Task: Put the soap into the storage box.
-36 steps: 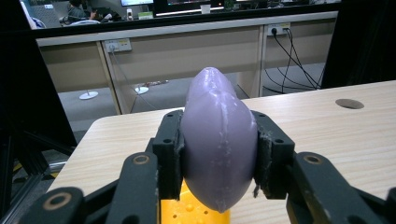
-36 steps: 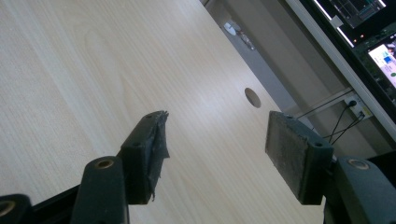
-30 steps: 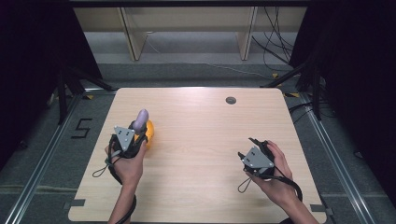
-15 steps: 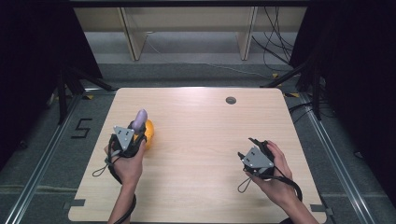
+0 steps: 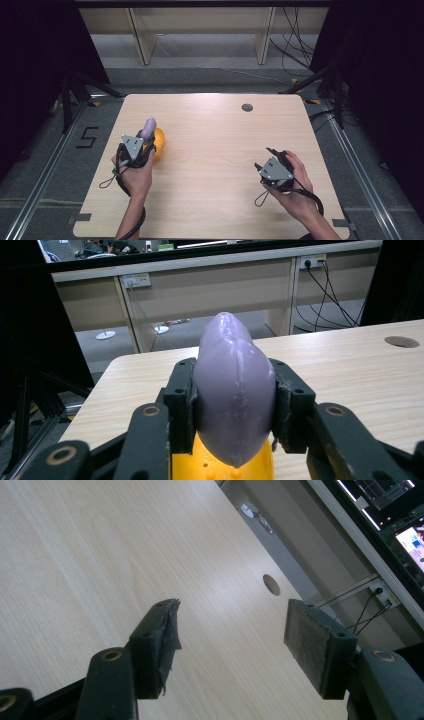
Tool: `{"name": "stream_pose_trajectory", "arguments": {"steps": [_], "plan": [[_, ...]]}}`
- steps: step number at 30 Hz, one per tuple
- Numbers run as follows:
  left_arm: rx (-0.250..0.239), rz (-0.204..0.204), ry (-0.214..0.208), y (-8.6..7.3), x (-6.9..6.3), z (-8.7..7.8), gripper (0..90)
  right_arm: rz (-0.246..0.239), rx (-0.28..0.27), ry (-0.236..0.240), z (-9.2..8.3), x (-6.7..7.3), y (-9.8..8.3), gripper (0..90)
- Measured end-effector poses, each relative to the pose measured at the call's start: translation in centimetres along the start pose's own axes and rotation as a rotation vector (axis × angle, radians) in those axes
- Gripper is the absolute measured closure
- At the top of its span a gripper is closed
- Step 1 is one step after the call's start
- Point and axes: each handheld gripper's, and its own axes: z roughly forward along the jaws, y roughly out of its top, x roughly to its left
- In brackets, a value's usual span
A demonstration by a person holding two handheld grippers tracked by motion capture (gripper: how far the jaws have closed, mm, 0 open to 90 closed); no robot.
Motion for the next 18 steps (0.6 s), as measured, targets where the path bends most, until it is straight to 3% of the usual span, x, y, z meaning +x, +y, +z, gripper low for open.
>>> {"name": "stream_pose_trajectory", "arguments": {"steps": [18], "plan": [[0.051,0.001,0.009,-1.2,0.5,1.5,58.7,0.002,-0.003,0.0,0.0,0.0,0.0,39.0]]}}
